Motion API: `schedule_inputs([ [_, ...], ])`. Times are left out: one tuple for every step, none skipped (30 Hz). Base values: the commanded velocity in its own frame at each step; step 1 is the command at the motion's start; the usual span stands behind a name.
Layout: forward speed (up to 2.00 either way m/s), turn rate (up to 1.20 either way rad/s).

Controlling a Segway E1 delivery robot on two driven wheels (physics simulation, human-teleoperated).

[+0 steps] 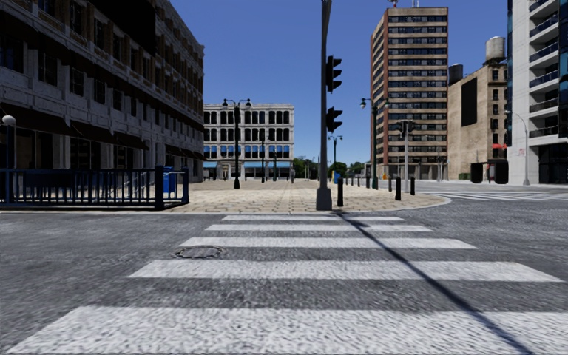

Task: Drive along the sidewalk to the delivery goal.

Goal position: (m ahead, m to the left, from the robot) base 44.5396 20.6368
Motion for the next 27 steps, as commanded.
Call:
schedule_inputs([
  [2.00, 0.00],
  [2.00, 0.00],
  [2.00, 0.00],
  [2.00, 0.00],
  [2.00, 0.00],
  [2.00, 0.00],
  [2.00, 0.00],
  [2.00, 0.00],
  [2.00, 0.00],
  [2.00, 0.00],
  [2.00, 0.00],
  [2.00, 0.00],
  [2.00, 0.00],
  [2.00, 0.00],
  [2.00, 0.00],
  [2.00, 0.00],
  [2.00, 0.00],
  [2.00, 0.00],
  [2.00, 0.00],
  [2.00, 0.00],
  [2.00, 0.00],
  [2.00, 0.00],
  [2.00, 0.00],
  [2.00, 0.00],
  [2.00, 0.00],
  [2.00, 0.00],
  [2.00, 0.00],
])
